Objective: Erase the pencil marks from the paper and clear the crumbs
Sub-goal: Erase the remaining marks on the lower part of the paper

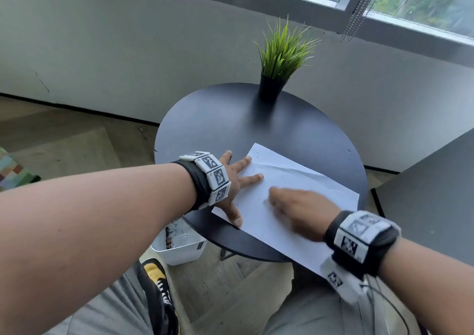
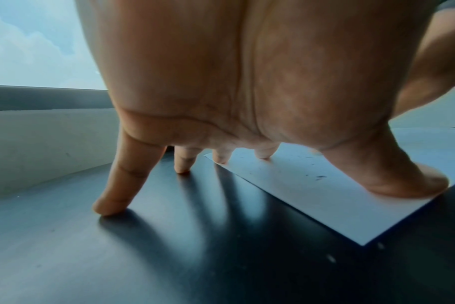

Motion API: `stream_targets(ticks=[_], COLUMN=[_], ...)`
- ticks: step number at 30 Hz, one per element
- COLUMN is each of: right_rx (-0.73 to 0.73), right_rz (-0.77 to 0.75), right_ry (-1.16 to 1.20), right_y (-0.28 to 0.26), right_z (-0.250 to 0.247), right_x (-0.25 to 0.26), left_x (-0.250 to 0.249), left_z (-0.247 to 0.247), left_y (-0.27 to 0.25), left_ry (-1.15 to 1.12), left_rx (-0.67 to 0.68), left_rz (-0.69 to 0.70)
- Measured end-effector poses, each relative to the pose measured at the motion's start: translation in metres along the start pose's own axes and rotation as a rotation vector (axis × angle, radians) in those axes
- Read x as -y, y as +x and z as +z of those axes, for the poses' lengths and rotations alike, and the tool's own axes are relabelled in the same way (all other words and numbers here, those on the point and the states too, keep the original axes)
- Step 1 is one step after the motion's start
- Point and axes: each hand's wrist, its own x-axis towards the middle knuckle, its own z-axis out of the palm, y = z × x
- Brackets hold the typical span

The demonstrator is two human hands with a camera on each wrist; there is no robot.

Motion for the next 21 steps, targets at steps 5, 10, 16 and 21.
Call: stream_targets(ticks=[5,10,16,21], right_rx=[-0.073,-0.021,-0.058,-0.041], right_rz=[0.307,0.255,0.017,-0.141], right_ry=[0.047,0.073,-0.025,-0.124], right_y=[0.015,0.001,-0.015,-0.001], right_z=[-0.018,-0.008,0.005,0.003], right_x=[-0.045,-0.018,0.018,0.01], left_x=[0.001,0.009,-0.006,-0.006], left_z=[-0.006,-0.02,0.007,0.015], left_y=[-0.005,-0.016,-0.007,-0.001], left_ry=[0.025,0.051,-0.025,0.007], left_rx=[0.017,-0.022,-0.195,-0.146], left_rz=[-0.002,-0.026,0.024,0.031])
